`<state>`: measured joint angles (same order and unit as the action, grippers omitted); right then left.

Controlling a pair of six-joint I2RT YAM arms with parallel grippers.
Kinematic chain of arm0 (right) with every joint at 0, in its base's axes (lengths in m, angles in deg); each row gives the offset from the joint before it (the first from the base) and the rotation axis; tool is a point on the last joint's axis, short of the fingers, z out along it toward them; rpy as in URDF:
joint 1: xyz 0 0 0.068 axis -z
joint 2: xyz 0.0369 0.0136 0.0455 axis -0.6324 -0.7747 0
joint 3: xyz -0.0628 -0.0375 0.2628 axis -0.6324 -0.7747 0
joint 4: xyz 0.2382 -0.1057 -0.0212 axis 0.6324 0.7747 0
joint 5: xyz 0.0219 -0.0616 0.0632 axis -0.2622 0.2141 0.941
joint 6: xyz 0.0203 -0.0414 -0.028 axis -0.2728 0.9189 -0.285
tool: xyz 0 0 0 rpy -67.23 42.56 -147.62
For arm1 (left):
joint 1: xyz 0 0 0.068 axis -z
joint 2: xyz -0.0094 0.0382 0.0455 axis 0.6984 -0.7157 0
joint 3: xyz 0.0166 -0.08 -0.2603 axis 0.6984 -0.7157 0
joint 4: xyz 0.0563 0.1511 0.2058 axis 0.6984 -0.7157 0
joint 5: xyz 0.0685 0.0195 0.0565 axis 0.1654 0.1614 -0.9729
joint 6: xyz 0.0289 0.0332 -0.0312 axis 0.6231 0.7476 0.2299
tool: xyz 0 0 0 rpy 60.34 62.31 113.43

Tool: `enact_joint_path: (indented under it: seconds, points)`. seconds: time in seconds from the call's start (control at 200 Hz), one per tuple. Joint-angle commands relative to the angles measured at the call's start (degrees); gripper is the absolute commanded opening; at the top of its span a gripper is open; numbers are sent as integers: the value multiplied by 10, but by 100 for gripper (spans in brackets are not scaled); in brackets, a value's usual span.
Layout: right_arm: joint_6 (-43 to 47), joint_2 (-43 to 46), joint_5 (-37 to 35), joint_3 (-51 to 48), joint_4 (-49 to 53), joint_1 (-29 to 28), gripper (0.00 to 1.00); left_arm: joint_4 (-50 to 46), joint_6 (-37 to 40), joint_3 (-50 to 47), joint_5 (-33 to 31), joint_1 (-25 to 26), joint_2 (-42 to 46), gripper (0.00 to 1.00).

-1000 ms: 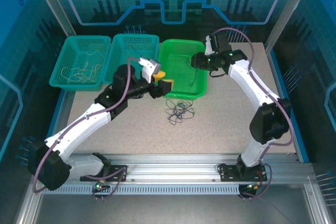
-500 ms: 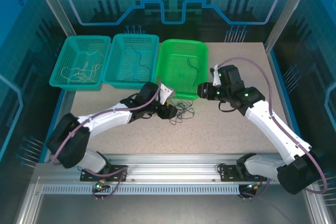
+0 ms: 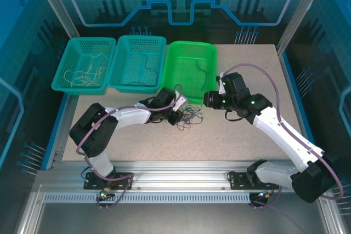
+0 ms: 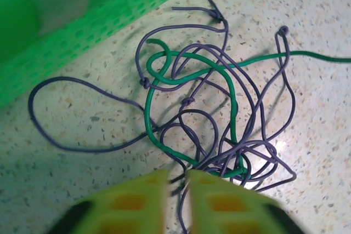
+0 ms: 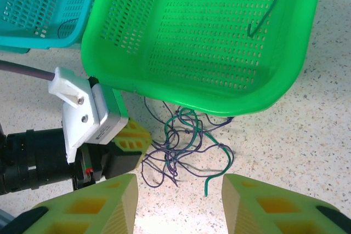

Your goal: Untangle the cables

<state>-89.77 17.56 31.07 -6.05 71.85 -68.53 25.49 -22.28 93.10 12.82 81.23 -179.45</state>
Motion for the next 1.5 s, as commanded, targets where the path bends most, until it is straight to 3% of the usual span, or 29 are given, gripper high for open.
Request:
enact_joint_path:
  seconds: [0.0,0.31,0.47,0.55,0.68,0.745,0.935,1.076,1.191,1.496]
  points:
    - [-11,0,-12,-3,2,-11,45,16,5,-6,15,2,13,0]
    - [-61,-14,26,-75,-46,-20,46,45,-11,-54,103,1,70,0]
    - [-97,-30,43,-148,-102,-21,71,103,-57,-80,169,1,83,0]
    - [-88,-71,69,-152,-121,-22,76,137,-84,-91,165,2,90,0]
    - [-82,-147,71,-134,-147,-48,77,179,-112,-107,147,-5,123,33]
    - [-90,-176,48,-124,-164,-61,78,193,-117,-115,137,-10,143,45]
    - [-127,-249,-1,-108,-199,-74,78,191,-90,-137,102,-18,205,58]
    - [-142,-268,-46,-110,-184,-87,66,182,-66,-153,75,-19,239,65]
    - [-143,-275,-76,-107,-145,-88,41,193,-74,-165,51,-19,255,73]
    - [-122,-215,-147,-147,-83,-83,7,186,-118,-158,43,-27,245,76]
